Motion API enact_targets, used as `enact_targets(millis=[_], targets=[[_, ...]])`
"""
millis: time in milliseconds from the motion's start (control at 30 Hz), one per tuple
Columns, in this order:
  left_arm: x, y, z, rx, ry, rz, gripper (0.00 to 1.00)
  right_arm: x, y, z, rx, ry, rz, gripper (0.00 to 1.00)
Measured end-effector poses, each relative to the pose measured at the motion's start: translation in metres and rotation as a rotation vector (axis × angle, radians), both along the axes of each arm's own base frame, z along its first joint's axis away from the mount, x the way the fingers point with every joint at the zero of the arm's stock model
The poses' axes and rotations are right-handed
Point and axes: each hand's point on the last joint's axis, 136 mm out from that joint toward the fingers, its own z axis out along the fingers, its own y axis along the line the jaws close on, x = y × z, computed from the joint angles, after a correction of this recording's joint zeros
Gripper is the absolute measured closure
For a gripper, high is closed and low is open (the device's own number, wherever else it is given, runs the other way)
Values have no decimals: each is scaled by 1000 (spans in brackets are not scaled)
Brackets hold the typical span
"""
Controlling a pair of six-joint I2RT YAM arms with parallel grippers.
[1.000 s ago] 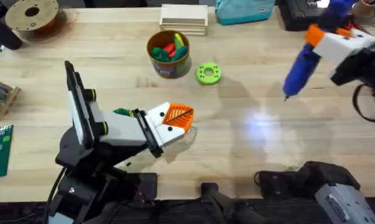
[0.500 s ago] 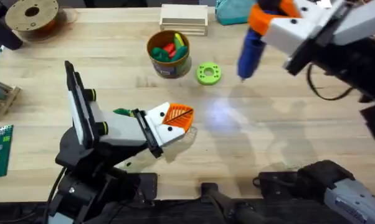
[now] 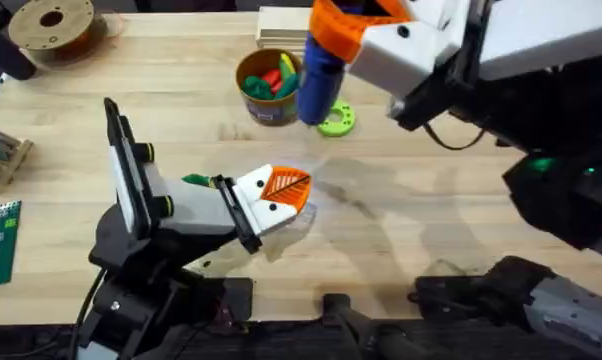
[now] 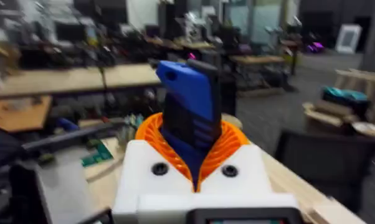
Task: Pick up the gripper from the table and insert it into the empty holder that is missing its gripper. Then pick up a screw, insert it into the mounting hole, and use the screwdriver to tighten it. Finally, clean up the table by picking up the vegetable and placing it into the bucket.
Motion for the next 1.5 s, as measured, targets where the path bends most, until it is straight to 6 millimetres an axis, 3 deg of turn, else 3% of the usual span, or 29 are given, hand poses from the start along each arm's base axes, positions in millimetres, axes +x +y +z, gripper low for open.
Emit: enact_targets(millis=[167,433,800,1500], targets=[[0,0,0,0,0,0,993,-20,20,10,66,-6,105,970],[0,0,0,0,0,0,993,-51,48,2,60,40,238,970],[0,0,0,0,0,0,993,-47,62,-17,20,74,252,970],[0,0,0,0,0,0,993,-44,67,-25,5,88,253,970]])
